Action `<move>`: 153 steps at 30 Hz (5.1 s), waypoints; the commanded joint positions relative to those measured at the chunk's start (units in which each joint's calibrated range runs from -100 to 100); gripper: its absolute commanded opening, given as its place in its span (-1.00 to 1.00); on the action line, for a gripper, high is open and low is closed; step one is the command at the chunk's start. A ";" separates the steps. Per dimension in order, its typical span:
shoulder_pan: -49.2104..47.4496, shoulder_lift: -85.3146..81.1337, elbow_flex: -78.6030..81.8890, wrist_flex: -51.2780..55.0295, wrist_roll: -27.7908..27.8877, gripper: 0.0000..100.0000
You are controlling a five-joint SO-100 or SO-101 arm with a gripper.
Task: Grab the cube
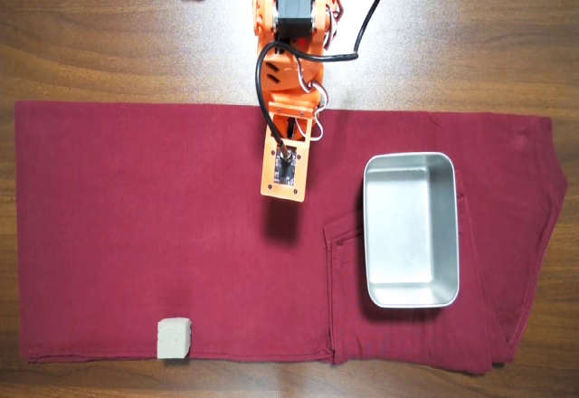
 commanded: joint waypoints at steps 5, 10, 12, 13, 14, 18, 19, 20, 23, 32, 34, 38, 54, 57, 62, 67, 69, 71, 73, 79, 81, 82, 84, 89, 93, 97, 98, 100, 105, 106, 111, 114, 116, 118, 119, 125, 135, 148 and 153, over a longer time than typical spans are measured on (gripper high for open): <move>0.57 0.38 0.46 1.22 0.10 -0.99; 0.57 0.38 0.46 1.22 0.10 -0.99; 0.57 0.38 0.46 1.22 0.10 -0.99; 0.57 0.38 0.46 1.22 0.10 -0.99; 0.57 0.38 0.46 1.22 0.10 -0.99; 0.57 0.38 0.46 1.22 0.10 -0.99; 0.57 0.38 0.46 1.22 0.10 -0.99; 0.57 0.38 0.46 1.22 0.10 -0.99; 0.57 0.38 0.46 1.22 0.10 -0.99; 0.57 0.38 0.46 1.22 0.10 -0.99; 0.57 0.38 0.46 1.22 0.10 -0.99; 0.57 0.38 0.46 1.22 0.10 -0.99; 12.57 40.06 -31.31 -17.04 2.20 -0.72; 19.00 60.04 -53.52 -16.76 1.37 -0.58; 26.39 81.96 -80.38 -19.80 0.10 -0.48; 31.57 98.30 -93.30 -28.47 -0.93 -0.36; 33.97 104.33 -98.22 -28.38 -1.86 -0.35; 34.93 110.19 -103.86 -27.64 -2.34 -0.30; 34.74 115.87 -111.42 -27.92 -2.69 -0.28; 30.80 126.08 -123.25 -24.87 -5.76 -0.23; 30.03 128.03 -123.25 -25.70 -5.81 -0.23; 30.03 129.28 -124.26 -26.17 -5.81 -0.23; 30.51 131.50 -127.26 -24.04 -5.96 -0.23; 31.28 136.73 -133.63 -23.86 -5.67 -0.23; 31.67 139.75 -136.82 -23.95 -5.47 -0.24; 31.76 141.00 -136.91 -24.97 -5.57 -0.47; 31.67 141.17 -136.91 -25.52 -5.76 -0.71; 31.47 142.06 -136.91 -27.36 -6.15 -1.00; 30.23 141.62 -136.91 -29.76 -6.11 -1.00; 29.65 139.49 -136.82 -28.84 -6.40 -1.00; 21.21 121.64 -133.90 -19.16 -6.54 -1.00; 11.90 111.35 -130.90 -9.38 -6.15 -1.00; 3.84 106.91 -127.62 -5.69 -6.94 -1.00; -4.61 104.16 -123.44 -4.40 -7.77 -1.00; -8.83 102.91 -121.16 -4.68 -8.01 -1.00; -30.81 98.47 -110.78 -3.48 -10.11 -1.00; -37.91 96.25 -99.40 -5.79 -11.87 -0.73; -32.25 90.48 -98.77 -10.40 -9.04 -0.81; -15.07 65.63 -62.26 -47.00 -2.54 -1.00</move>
